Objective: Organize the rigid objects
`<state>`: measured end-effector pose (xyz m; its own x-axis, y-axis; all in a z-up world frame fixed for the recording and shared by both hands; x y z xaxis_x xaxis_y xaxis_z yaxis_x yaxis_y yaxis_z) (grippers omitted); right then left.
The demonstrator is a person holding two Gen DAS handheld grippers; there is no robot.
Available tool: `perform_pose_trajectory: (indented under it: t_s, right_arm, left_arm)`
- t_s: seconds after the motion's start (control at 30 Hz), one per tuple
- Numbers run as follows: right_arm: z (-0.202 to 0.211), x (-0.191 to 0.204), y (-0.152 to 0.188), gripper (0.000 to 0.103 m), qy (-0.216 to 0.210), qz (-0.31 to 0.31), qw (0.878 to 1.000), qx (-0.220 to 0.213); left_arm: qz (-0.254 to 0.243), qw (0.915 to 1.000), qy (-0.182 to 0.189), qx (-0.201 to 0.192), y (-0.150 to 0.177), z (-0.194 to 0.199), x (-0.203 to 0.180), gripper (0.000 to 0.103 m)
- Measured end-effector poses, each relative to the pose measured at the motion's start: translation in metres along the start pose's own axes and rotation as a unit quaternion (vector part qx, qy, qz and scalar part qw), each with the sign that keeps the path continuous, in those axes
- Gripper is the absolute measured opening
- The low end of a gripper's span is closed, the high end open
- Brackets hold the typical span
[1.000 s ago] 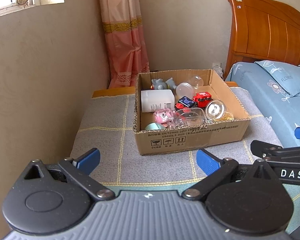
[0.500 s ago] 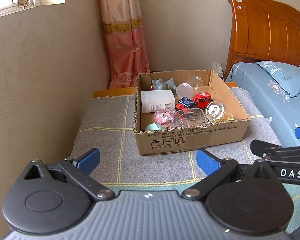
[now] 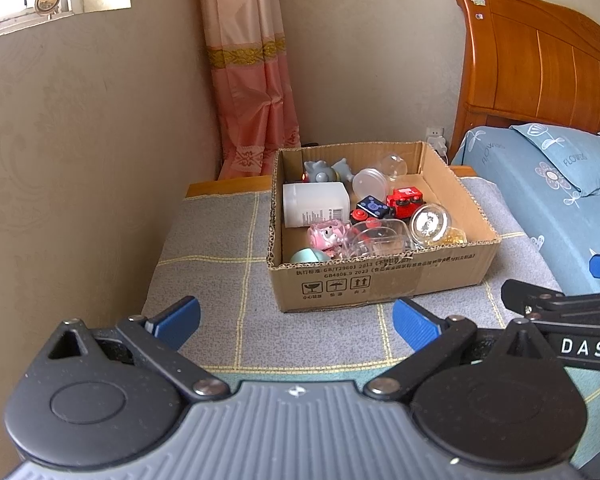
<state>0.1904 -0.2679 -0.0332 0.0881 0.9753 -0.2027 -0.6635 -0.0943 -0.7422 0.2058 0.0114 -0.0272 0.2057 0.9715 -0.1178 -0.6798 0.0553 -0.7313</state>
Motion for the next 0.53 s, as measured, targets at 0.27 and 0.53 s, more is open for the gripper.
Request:
perform_pose_trajectory:
  t_s: [0.27, 0.53]
  right_arm:
    - [0.0012, -0.0004, -0.0006, 0.103, -0.001, -0.001, 1.0, -0.002]
    - [0.0016, -0.0002, -0.0011, 0.103, -0.001, -0.001, 1.0, -0.003]
  left_arm:
    - [0.0, 1.0, -0.001, -0.001, -0.0029, 0.002, -0.0008, 0.102]
    - [0.0, 1.0, -0.001, -0.001, -0.0029, 0.0027, -0.0008, 0.102]
Point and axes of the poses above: each gripper's, at about its wrist camera, not at the fingertips, and z roughly against the way its jaws point, x to its left, y to its underside, the point moved 10 cm from there along -z, roughly the way its jaws point, and after that the axes turned 15 degrees about y, right-handed, at the moved point
